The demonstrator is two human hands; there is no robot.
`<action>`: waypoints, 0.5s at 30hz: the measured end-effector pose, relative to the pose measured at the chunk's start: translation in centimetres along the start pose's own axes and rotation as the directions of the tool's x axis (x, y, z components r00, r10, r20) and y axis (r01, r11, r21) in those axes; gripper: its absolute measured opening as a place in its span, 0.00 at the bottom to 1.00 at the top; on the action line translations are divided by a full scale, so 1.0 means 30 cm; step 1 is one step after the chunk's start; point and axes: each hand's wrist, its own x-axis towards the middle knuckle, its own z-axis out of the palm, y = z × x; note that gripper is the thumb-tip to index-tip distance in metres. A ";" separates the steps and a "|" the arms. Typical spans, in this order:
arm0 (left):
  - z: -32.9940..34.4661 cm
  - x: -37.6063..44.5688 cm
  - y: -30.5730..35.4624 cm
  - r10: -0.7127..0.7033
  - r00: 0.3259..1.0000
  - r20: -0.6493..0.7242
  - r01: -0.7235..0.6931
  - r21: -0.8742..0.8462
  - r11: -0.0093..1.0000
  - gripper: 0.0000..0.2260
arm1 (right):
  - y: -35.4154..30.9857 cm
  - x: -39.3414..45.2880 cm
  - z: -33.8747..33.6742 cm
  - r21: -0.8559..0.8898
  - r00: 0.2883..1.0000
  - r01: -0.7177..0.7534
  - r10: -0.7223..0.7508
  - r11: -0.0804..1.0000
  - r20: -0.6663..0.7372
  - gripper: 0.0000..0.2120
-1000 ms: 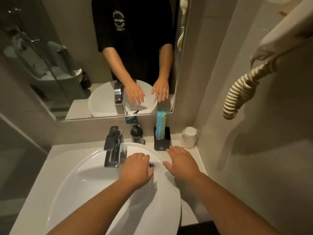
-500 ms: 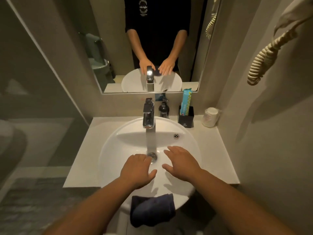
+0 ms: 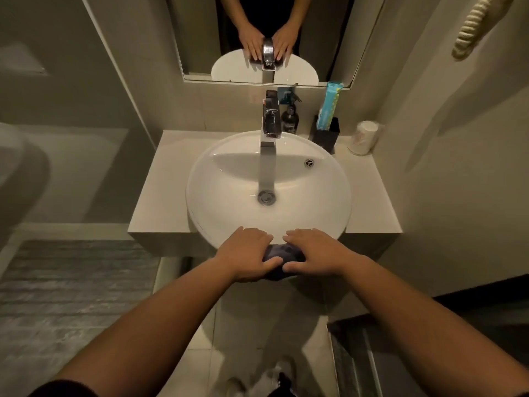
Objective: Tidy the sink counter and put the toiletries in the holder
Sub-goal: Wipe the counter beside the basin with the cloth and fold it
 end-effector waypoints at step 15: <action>0.019 -0.057 0.068 -0.034 0.999 -0.002 0.034 0.052 0.998 0.09 | -0.010 -0.075 0.029 -0.091 0.973 0.090 -0.107 0.992 -0.204 0.12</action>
